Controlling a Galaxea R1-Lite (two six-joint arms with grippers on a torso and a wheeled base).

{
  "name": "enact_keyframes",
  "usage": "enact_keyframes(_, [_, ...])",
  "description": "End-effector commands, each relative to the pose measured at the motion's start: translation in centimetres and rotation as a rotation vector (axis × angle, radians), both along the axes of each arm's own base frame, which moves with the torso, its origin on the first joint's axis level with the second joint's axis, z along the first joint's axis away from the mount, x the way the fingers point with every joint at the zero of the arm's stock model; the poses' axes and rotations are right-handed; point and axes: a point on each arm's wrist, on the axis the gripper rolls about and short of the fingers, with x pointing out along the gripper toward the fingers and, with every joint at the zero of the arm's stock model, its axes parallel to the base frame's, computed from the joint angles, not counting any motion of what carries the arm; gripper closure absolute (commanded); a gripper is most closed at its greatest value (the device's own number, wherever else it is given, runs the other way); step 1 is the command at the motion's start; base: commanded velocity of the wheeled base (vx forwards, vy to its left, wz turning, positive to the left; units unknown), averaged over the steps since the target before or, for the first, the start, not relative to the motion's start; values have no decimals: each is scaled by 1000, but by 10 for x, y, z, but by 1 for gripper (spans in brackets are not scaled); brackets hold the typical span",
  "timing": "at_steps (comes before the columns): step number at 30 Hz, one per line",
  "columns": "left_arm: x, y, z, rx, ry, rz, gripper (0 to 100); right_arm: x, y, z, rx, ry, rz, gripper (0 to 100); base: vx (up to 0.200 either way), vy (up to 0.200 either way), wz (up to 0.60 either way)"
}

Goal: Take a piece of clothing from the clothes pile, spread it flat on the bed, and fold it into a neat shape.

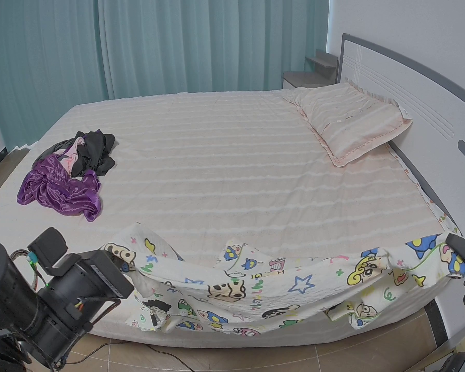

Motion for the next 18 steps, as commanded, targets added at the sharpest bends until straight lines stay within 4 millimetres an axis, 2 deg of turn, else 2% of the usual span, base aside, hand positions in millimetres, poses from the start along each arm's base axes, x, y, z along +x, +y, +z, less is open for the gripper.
enact_keyframes(1, [-16,19,11,-37,-67,-2,100,-20,-11,7,31,-123,30,100,0,0,0])
enact_keyframes(6, [-26,30,18,-21,-127,5,100,-25,-13,14,48,-175,54,100,0,0,0])
enact_keyframes(13, [-30,38,25,-4,-176,24,100,-26,-14,36,73,-235,38,100,0,0,0])
enact_keyframes(18, [-25,37,22,15,-163,45,100,-12,-7,45,57,-207,32,100,0,0,0])
